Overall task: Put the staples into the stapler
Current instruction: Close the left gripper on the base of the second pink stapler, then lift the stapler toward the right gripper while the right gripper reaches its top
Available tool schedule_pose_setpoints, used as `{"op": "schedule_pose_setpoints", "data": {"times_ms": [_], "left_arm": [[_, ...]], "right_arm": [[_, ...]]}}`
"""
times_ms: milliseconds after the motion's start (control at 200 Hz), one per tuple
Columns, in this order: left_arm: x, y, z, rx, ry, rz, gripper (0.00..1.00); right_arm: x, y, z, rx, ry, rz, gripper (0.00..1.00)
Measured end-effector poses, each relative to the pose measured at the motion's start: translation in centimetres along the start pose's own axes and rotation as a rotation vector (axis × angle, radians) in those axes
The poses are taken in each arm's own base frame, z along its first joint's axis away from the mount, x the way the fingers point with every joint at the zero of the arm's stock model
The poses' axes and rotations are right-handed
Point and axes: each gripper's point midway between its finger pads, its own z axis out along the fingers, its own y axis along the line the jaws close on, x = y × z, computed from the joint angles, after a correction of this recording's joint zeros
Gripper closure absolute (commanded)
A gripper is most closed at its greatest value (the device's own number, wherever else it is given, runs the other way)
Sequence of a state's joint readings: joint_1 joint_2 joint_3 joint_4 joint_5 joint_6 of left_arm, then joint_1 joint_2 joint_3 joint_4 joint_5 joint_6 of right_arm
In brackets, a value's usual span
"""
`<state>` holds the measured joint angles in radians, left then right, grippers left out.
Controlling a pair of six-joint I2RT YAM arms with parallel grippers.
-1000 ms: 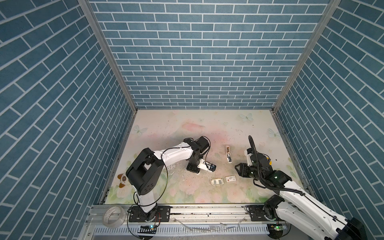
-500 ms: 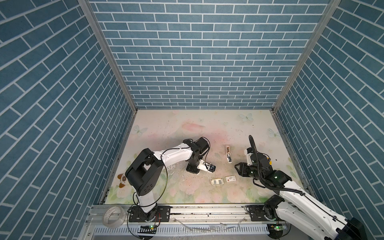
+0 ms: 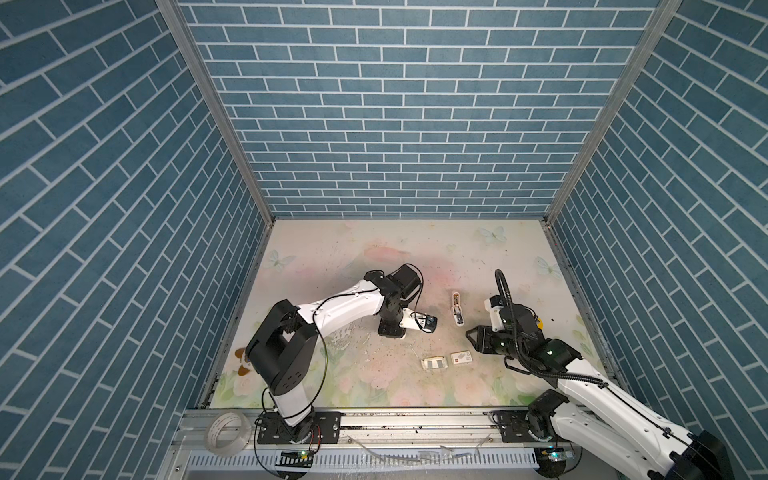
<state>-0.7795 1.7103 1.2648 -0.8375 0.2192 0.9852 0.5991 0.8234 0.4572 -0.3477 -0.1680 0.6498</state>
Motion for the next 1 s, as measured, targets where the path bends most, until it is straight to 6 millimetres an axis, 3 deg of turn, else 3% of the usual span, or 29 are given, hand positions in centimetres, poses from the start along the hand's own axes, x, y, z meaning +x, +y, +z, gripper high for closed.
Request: {"op": "schedule_pose_setpoints", "data": {"times_ms": [225, 435, 630, 1000], "left_arm": [[-3.0, 1.9, -3.6, -0.049, -0.096, -0.063, 0.97], [-5.0, 2.9, -5.8, -0.070, -0.158, -0.099, 0.97], [-5.8, 2.7, -5.9, -0.068, -0.165, -0.102, 0.97], [-6.2, 2.8, -5.3, -0.062, -0.161, -0.117, 0.97]], "right_arm": [[-1.8, 4.1, 0.3, -0.144, 0.042, -0.011, 0.54], [-2.8, 7.1, 2.2, -0.262, 0.112, -0.015, 0.55], [-3.6, 8.6, 3.4, -0.329, 0.133, -0.016, 0.56], [-3.8, 10.0, 3.8, -0.405, 0.148, -0.013, 0.57]]}}
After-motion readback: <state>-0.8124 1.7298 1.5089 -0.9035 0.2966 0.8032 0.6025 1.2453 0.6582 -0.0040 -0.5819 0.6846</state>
